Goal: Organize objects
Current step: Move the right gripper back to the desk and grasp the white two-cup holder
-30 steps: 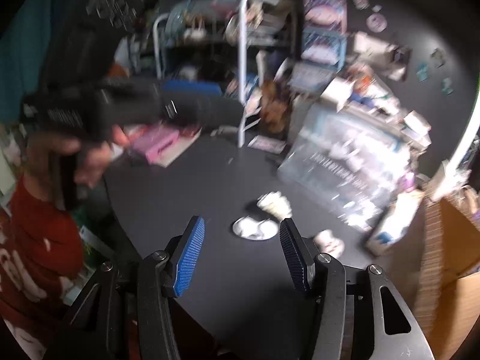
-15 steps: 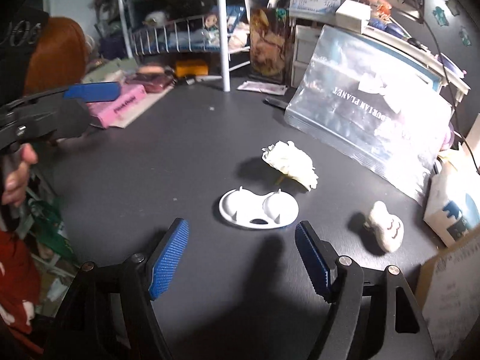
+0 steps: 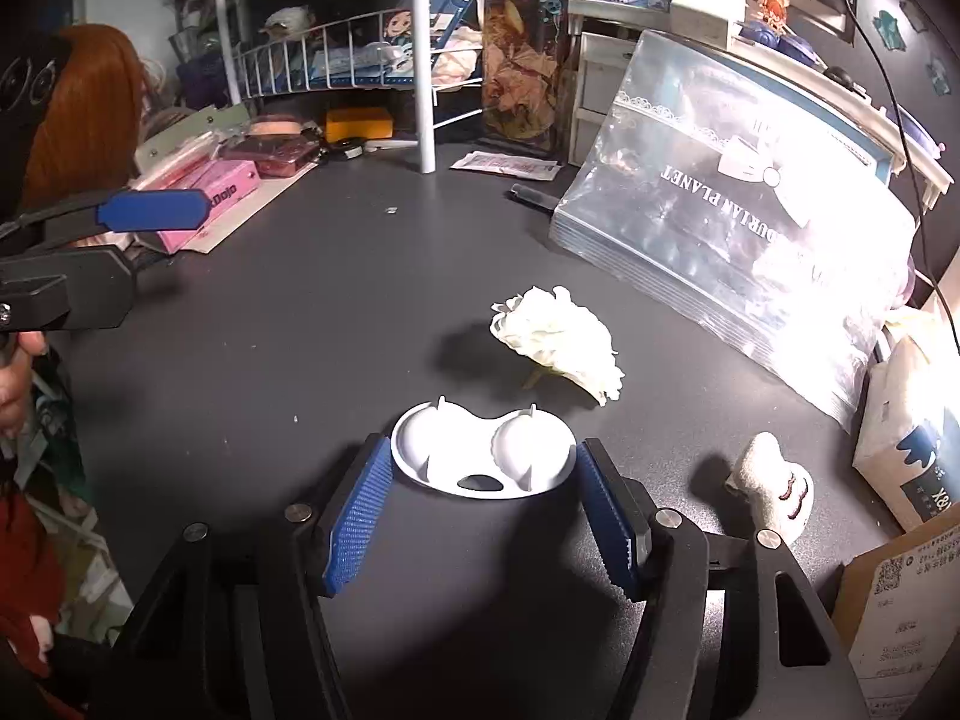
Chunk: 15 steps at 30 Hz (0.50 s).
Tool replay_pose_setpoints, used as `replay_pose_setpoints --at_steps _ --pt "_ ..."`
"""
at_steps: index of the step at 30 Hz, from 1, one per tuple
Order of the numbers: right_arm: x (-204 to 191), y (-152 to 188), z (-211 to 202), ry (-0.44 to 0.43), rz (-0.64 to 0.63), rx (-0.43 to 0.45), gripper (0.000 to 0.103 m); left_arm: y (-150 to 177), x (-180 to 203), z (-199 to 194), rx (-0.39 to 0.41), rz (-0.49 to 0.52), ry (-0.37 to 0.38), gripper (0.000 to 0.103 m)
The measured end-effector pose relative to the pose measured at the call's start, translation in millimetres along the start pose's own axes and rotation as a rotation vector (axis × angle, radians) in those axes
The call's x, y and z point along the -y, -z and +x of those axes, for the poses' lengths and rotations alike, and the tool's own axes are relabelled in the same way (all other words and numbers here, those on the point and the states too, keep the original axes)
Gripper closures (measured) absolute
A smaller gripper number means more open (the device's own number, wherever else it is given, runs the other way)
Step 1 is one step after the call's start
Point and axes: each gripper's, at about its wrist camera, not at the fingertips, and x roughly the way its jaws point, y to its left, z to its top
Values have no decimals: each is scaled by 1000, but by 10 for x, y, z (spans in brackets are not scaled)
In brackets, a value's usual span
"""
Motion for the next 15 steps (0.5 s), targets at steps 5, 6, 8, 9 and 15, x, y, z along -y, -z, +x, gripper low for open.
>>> replay_pose_setpoints --at_steps 5,6,8,9,15 --pt "-55 29 -150 -24 -12 45 44 -42 80 92 -48 9 78 16" --pt "-80 31 -206 -34 -18 58 44 -56 109 112 -62 8 112 16" --pt "-148 24 -338 -45 -40 85 44 -88 169 144 -83 4 174 16" --pt "-192 20 -425 -55 -56 102 44 -113 208 163 -96 3 197 17" --pt "-307 -9 -809 -79 -72 171 44 -271 517 157 -142 36 276 40"
